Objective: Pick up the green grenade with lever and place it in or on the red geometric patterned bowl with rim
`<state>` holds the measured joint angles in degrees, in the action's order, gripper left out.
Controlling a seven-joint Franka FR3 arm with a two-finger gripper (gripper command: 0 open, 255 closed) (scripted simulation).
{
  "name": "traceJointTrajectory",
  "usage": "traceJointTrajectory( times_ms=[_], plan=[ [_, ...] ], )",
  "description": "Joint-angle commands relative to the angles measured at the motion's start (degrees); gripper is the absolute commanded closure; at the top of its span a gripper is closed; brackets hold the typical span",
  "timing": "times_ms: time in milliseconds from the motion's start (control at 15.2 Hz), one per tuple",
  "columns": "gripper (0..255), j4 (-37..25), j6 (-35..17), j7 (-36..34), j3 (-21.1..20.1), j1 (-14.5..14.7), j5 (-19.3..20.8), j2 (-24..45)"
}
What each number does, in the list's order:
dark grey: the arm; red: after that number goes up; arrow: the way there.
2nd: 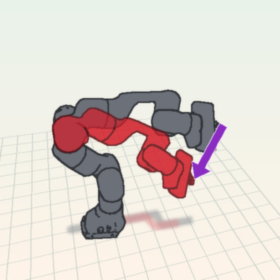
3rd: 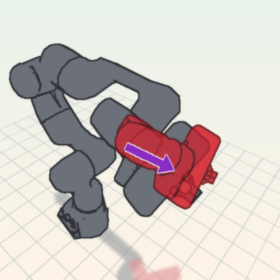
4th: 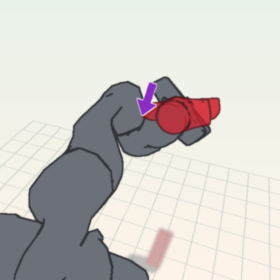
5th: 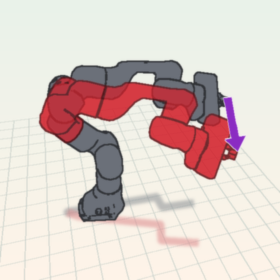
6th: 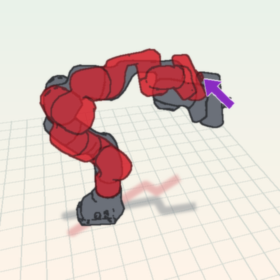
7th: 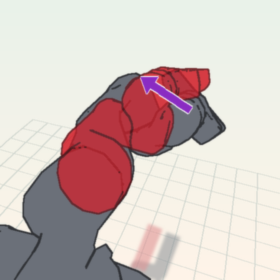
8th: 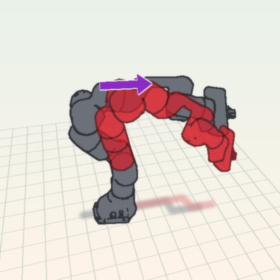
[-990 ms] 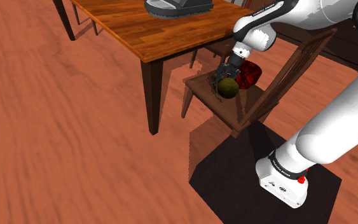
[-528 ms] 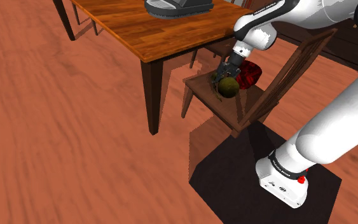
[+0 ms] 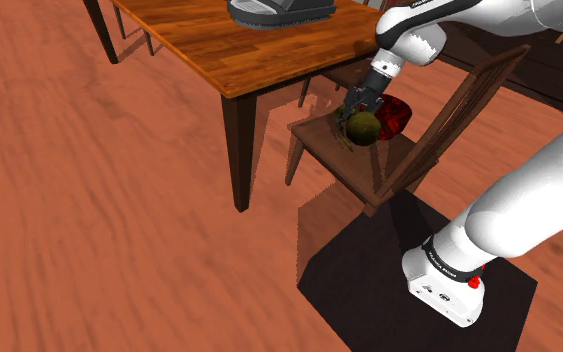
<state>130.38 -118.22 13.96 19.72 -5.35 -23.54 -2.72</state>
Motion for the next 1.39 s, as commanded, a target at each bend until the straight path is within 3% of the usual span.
traceJointTrajectory(
  times_ms=[0, 1320],
  plan=[
    [255, -1.02, 1.50, -0.87, 0.01, -0.06, 0.63, -0.74],
    [255, -10.46, 15.06, -7.58, -0.29, -0.39, 4.53, -6.52]
  ],
)
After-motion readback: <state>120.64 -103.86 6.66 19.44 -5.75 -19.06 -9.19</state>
